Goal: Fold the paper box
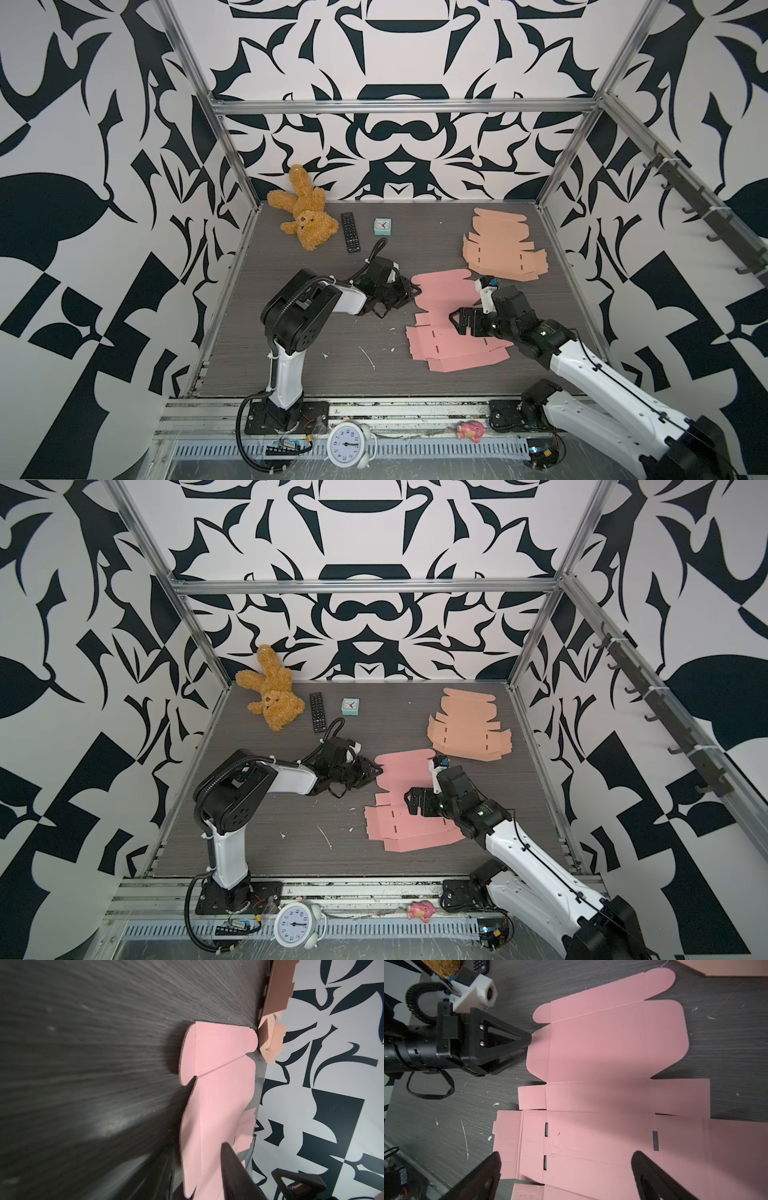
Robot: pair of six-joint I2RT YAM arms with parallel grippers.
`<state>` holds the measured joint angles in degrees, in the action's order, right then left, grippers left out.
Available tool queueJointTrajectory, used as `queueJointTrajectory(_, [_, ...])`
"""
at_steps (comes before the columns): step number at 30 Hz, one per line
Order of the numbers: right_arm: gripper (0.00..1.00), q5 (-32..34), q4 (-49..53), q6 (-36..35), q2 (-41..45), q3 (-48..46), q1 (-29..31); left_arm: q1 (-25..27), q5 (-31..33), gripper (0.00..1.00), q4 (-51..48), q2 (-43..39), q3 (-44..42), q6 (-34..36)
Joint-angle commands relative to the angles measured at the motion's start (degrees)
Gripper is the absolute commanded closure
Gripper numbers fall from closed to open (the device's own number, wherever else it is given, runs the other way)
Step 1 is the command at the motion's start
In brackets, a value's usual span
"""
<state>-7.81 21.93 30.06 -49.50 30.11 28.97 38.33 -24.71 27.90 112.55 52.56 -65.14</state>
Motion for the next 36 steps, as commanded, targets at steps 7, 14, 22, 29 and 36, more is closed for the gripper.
queueJointTrajectory(7, [0.0, 2.03, 1.18, 0.4, 1.32, 2.33, 0.27, 0.35, 1.48, 0.68, 4.88, 1.64, -1.23, -4.8])
queueJointTrajectory(14, [0.0, 2.67, 1.64, 0.26, 1.68, 2.55, 0.22, 0.61, 1.66, 0.72, 7.53, 3.35, -1.72, -7.27])
queueJointTrajectory(22, [0.01, 2.68, 1.95, 0.11, 1.97, 2.38, 0.25, 0.96, 1.99, 0.8, 11.5, 4.77, -3.33, -9.62])
queueJointTrajectory(29, [0.0, 3.2, 1.51, 0.09, 1.5, 2.32, 0.24, 1.05, 1.9, 0.85, 13.93, 4.79, -4.26, -10.31])
queueJointTrajectory(36, [0.01, 2.31, 1.99, 0.16, 0.07, 4.36, 0.27, 0.96, 1.03, 0.94, 17.76, 5.4, -5.01, -11.79])
